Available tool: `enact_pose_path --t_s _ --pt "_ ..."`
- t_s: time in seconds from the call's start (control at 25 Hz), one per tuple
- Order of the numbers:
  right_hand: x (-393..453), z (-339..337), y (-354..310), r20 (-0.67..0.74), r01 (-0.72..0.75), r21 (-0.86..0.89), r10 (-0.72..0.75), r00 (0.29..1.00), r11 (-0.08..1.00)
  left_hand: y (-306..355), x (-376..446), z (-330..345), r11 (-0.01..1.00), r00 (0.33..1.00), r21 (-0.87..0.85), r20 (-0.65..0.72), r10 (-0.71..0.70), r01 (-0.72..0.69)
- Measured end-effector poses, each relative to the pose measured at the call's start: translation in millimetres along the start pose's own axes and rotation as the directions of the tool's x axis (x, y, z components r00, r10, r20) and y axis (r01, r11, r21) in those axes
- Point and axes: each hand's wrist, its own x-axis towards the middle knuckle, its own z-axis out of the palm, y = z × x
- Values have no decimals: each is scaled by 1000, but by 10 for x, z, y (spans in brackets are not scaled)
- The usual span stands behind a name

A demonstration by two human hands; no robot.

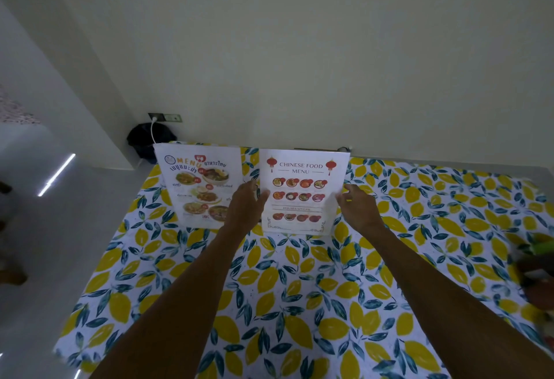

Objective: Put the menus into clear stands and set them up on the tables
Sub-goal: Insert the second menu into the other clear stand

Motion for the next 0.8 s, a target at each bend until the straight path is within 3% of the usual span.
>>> enact_pose_path --t_s 0.28,0.48,0.6,0.8 --pt "-348 49 68 1 -93 -38 93 996 995 -199 -222 -96 998 998 39 21 -58 58" --pt "-671 414 -170 173 169 -318 -118 978 933 -583 -498 -303 931 999 363 38 22 -35" --pt "-770 722 -480 255 290 -340 -209 944 895 -871 -572 -472 868 999 496 37 16 -32" --pt "-750 1267 -1022 307 357 -351 -254 917 866 -1407 -442 -897 813 1000 582 8 16 -17"
